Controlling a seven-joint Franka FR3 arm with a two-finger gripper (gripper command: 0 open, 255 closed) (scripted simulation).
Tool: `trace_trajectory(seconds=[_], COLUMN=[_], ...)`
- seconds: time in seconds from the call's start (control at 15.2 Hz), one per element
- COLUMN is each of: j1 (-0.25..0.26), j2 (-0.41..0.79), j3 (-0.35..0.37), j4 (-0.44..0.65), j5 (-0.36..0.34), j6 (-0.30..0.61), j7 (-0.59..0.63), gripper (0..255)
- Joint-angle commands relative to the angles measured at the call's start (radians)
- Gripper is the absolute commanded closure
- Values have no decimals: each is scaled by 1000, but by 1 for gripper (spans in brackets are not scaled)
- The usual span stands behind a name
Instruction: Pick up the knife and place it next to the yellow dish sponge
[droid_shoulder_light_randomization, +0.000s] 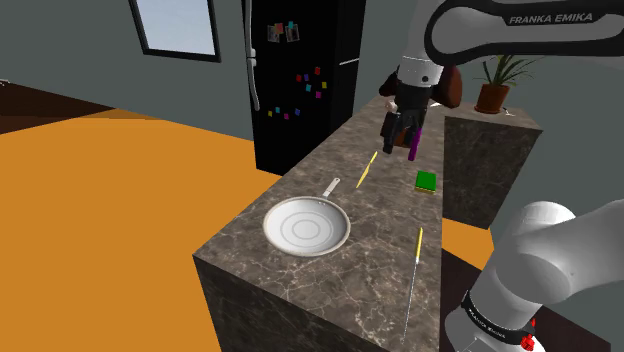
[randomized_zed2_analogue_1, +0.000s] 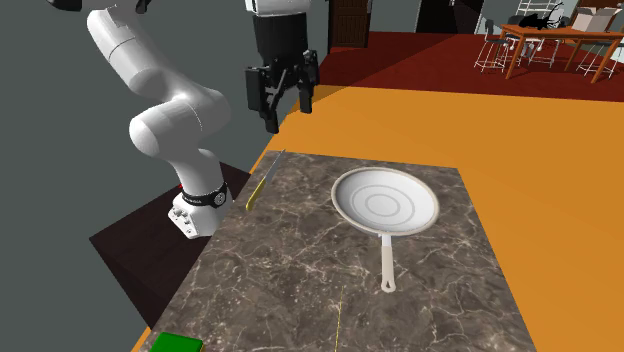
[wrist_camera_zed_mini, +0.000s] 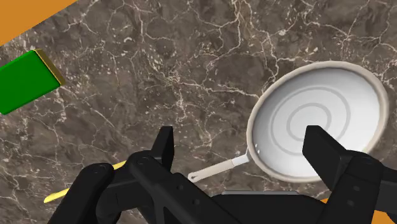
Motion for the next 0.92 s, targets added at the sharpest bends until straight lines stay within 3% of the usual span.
trace_trajectory(seconds=[0.0, 0.46, 0.86], j1=[0, -100, -122], j2=[0, -240, -382], j3=[0, 209, 445], j4=[0, -282, -444], j5=[0, 23, 139], j6=[0, 33, 7], j7=[0, 422, 805], gripper=[0, 0, 0])
